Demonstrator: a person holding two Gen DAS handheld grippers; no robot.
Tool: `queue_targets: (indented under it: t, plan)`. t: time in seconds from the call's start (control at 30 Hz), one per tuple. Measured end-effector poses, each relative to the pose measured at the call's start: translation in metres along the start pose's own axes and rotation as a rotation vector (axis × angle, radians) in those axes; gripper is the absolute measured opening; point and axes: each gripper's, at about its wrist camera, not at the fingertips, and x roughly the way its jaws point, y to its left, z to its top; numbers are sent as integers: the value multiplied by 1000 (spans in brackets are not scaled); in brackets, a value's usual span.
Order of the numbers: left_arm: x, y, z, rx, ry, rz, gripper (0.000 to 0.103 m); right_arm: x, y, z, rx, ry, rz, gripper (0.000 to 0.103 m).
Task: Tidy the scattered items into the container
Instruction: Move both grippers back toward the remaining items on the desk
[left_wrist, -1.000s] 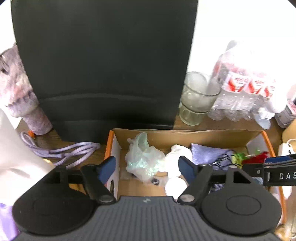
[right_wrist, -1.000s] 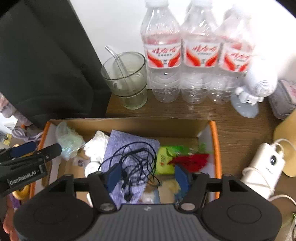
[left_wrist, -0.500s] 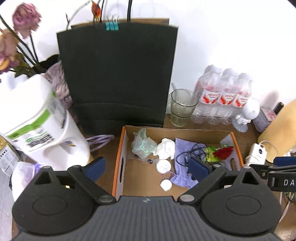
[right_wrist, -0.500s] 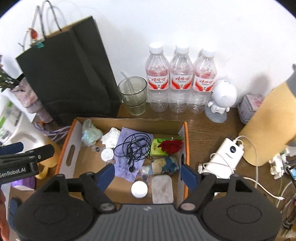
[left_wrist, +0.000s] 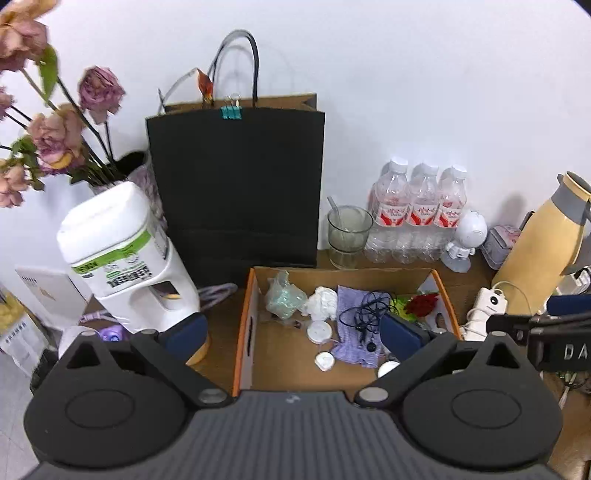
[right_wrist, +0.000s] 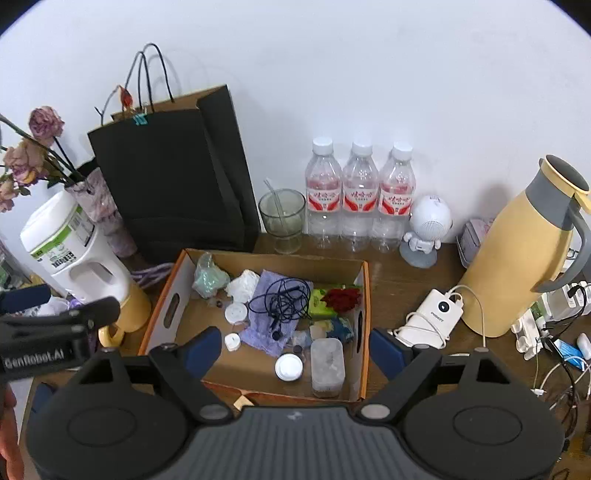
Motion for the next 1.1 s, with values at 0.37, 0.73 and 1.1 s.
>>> queue_targets:
  t: [0.37, 0.73, 1.1]
  plan:
    - [-37, -6, -96, 19, -226, -8, 103, -24, -5, -97, -25, -231, 76, 86]
    - [-52, 8, -274, 87, -322, -51, 103, -45, -18, -283, -222, -464, 16, 91]
    - [-31, 25, -315, 110, -308, -132, 103, -19, -34, -350, -122, -429, 122, 90]
